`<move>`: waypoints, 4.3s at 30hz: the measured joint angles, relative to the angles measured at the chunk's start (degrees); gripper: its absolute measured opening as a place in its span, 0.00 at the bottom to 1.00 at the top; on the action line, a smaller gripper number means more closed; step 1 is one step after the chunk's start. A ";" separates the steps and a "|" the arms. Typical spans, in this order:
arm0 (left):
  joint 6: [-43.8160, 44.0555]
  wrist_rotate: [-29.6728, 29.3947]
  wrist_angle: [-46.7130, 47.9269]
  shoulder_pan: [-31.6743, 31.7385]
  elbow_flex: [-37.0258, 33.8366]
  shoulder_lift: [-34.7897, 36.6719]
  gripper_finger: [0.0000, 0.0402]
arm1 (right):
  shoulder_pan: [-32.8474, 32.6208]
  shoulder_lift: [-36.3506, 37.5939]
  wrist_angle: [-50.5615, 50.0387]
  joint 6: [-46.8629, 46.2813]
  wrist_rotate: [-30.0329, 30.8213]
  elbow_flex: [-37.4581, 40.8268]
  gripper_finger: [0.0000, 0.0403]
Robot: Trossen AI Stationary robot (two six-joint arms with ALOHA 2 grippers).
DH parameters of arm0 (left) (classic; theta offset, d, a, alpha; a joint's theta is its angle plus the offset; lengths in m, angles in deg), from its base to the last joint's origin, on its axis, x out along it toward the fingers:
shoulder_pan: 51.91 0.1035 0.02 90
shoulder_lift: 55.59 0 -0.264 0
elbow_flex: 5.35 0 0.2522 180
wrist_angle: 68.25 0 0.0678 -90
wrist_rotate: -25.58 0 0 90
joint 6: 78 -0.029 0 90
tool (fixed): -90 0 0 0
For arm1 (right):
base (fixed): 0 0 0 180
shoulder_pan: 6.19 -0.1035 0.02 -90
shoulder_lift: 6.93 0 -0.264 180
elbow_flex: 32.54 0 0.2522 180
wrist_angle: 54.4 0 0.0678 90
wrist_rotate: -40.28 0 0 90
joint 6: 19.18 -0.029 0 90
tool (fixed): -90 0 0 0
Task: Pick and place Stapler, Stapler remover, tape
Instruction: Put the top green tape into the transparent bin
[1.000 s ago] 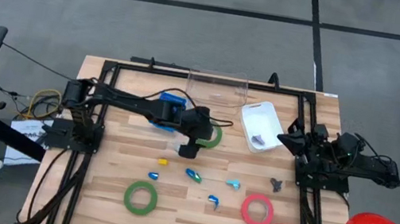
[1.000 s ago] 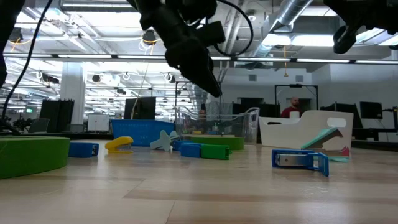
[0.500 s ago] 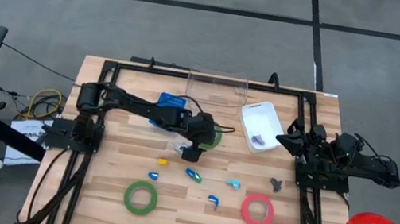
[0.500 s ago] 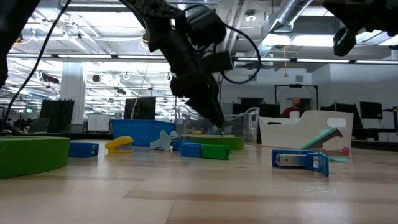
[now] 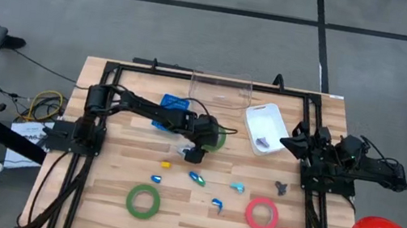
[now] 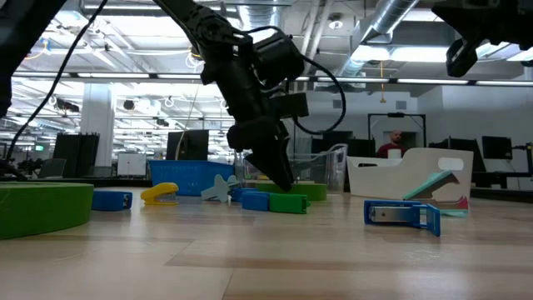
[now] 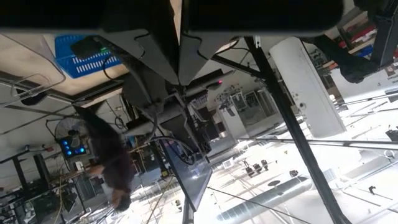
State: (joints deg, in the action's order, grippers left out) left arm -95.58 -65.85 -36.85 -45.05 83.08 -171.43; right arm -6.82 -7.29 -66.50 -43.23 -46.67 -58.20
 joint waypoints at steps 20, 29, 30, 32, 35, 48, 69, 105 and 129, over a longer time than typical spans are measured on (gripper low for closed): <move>-0.16 1.03 0.42 0.30 -1.46 -0.10 0.50 | -0.02 0.00 -0.10 0.00 0.00 -0.02 0.00; -0.15 0.98 0.25 0.30 -1.57 -0.10 0.44 | 0.00 0.00 -0.22 0.00 0.00 0.00 0.00; -0.13 0.98 0.27 0.30 -1.57 -0.10 0.42 | 0.00 0.00 -0.33 0.00 -0.01 0.00 0.00; -0.18 1.02 0.27 0.30 -1.57 -0.10 0.37 | 0.00 0.00 -0.47 0.00 -0.01 0.00 0.00; -0.17 1.03 0.31 0.30 -1.57 -0.10 0.29 | -0.01 0.00 -0.46 0.00 -0.01 0.00 0.00; -0.12 0.99 0.63 -0.02 -1.62 2.47 0.21 | -0.02 0.00 -0.42 -0.02 -0.01 -0.01 0.00; -0.15 -0.70 -9.68 5.37 -1.49 20.01 0.20 | -0.07 0.02 -0.38 -0.04 -0.01 0.00 0.00; 3.17 1.39 -12.72 18.63 -1.49 12.38 0.21 | -0.07 0.02 -1.34 -1.07 0.00 0.00 0.00; 3.50 1.91 -13.23 18.57 -1.51 8.55 0.24 | -0.05 0.02 -1.39 -1.07 0.00 0.00 0.00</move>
State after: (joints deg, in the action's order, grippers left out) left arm -92.09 -63.94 -50.07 -26.48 81.58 -162.88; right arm -6.86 -7.27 -67.88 -44.31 -46.67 -58.20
